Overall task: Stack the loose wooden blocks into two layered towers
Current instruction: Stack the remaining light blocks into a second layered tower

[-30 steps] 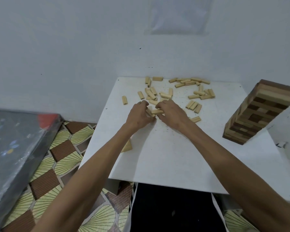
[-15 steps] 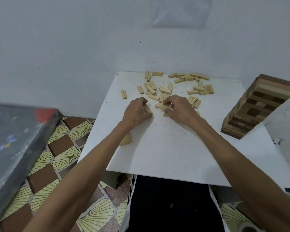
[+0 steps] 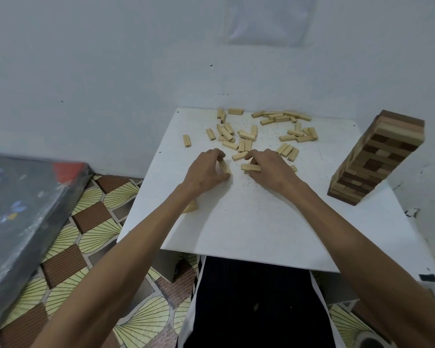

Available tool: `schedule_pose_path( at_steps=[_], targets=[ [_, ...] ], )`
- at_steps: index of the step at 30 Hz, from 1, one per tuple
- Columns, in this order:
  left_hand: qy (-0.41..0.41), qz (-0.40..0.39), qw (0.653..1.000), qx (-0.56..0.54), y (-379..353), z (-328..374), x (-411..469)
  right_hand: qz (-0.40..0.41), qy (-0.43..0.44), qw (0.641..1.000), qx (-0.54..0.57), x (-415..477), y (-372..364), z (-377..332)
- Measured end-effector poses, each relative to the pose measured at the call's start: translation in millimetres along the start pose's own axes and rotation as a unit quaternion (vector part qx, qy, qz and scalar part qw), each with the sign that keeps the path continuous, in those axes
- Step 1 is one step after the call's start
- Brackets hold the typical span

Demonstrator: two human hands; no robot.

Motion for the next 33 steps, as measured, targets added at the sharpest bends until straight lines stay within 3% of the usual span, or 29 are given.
schedule_pose_path(
  at_steps=[9, 13, 19, 33],
  targets=[
    [-0.037, -0.007, 0.999, -0.018, 0.1, 18.6, -33.0, 0.023, 0.002, 0.999, 0.027, -16.4, 4.2, -5.8],
    [-0.033, -0.009, 0.999, -0.012, 3.1, 17.5, -30.5, -0.014, 0.022, 0.998, -0.048, -15.5, -4.5, -4.0],
    [-0.03, -0.012, 0.999, -0.003, 5.3, 13.0, -26.3, -0.037, 0.012, 0.998, -0.05, -17.6, -6.7, -0.4],
    [-0.027, -0.021, 0.999, -0.009, 1.7, 18.0, -27.5, -0.075, -0.041, 0.996, 0.033, -10.2, -3.6, 7.3]
  ],
)
Point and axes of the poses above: each hand's wrist, its own x-axis towards the middle knuckle, its own y-axis out of the back of the hand, z = x × y, the point moved 8 cm from there along x, towards the middle knuckle, and after that the axes turned 10 degrees about z, right-handed, at the moved point
